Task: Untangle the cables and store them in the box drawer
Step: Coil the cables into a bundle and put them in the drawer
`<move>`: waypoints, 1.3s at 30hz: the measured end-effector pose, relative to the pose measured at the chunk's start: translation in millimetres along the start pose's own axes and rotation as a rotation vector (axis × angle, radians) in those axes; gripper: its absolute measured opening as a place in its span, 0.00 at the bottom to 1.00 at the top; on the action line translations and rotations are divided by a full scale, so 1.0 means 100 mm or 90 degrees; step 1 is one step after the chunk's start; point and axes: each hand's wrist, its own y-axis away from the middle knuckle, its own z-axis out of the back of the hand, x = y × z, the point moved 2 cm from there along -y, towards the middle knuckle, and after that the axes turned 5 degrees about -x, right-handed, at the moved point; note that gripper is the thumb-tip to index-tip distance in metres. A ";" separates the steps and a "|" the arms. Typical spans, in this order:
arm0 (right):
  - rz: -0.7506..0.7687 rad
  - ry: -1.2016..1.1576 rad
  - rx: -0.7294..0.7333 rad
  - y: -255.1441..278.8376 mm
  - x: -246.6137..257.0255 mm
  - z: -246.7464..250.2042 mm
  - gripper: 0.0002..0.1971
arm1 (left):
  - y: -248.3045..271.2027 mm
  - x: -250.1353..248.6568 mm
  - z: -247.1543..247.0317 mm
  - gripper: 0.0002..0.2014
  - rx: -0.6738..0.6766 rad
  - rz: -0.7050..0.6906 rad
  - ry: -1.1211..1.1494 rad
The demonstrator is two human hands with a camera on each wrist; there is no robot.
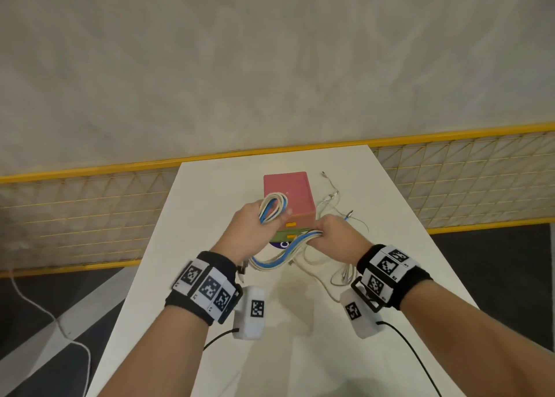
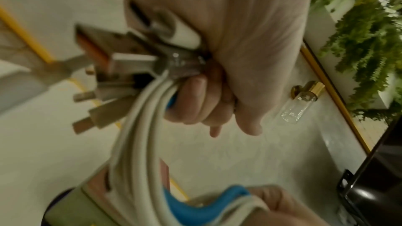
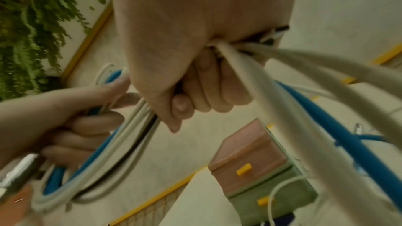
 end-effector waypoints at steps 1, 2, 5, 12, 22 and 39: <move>0.011 -0.003 -0.011 -0.02 0.01 0.01 0.17 | 0.01 0.00 -0.04 0.15 0.015 0.007 0.016; 0.022 -0.003 -0.015 -0.04 0.02 0.01 0.17 | 0.04 -0.01 -0.09 0.17 0.040 0.013 0.031; 0.039 0.012 0.006 -0.10 0.03 0.02 0.17 | 0.16 -0.05 -0.28 0.15 0.141 0.020 0.080; 0.027 -0.076 -0.040 -0.07 0.01 0.14 0.07 | 0.10 0.04 -0.26 0.04 0.185 -0.051 0.036; 0.072 -0.346 -0.041 0.29 -0.07 0.05 0.08 | 0.09 0.09 -0.15 0.10 0.112 0.099 0.327; 0.146 0.065 -0.067 0.14 0.26 -0.24 0.11 | 0.07 0.01 -0.46 0.14 -0.110 0.181 0.441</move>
